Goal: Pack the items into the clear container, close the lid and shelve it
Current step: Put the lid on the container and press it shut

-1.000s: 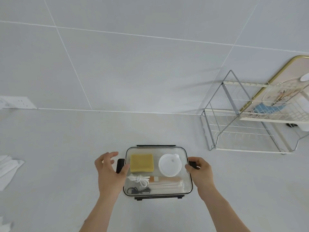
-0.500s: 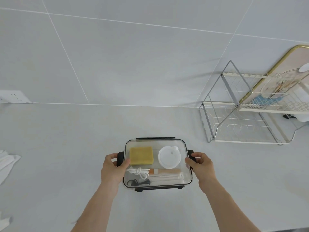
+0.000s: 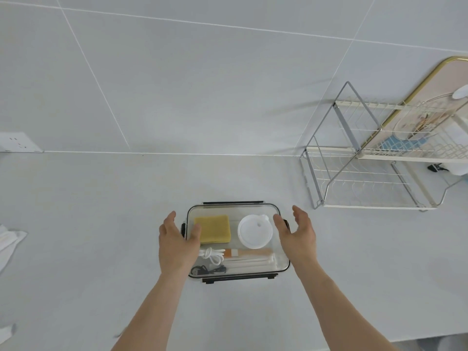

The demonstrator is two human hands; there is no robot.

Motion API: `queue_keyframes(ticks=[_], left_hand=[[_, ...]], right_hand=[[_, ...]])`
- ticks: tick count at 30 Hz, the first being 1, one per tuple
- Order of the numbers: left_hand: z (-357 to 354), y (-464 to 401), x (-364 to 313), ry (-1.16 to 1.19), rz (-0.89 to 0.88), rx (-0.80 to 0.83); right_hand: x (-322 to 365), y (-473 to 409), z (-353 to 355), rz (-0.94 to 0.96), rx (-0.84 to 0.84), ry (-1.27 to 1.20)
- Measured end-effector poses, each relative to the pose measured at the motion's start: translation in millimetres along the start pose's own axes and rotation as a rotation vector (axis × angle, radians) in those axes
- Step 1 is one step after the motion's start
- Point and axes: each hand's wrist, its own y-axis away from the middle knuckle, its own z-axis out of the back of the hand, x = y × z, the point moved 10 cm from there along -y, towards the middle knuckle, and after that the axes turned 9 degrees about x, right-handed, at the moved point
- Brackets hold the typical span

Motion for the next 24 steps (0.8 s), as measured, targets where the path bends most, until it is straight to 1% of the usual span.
queue_keyframes(ticks=[4,6,9,17,24], left_hand=[[-23,-5,-4,-0.062,0.035,0.081],[-26,-3,-4,-0.104,0.046,0.062],[-25,1,-5,-0.174,0.032,0.004],[-26,-4,3,-0.226,0.044,-0.018],[-29,-9,7,-0.186,0.037,0.015]], right_hand=[[-6,-8,-31,-0.097,0.102,0.178],[-11,-6,-38,-0.119,0.089,0.284],[-9,-5,-36,-0.105,0.017,0.402],[-20,-14,-38,-0.141,0.016,0.397],[-36,-20,-42,-0.223,0.138,0.267]])
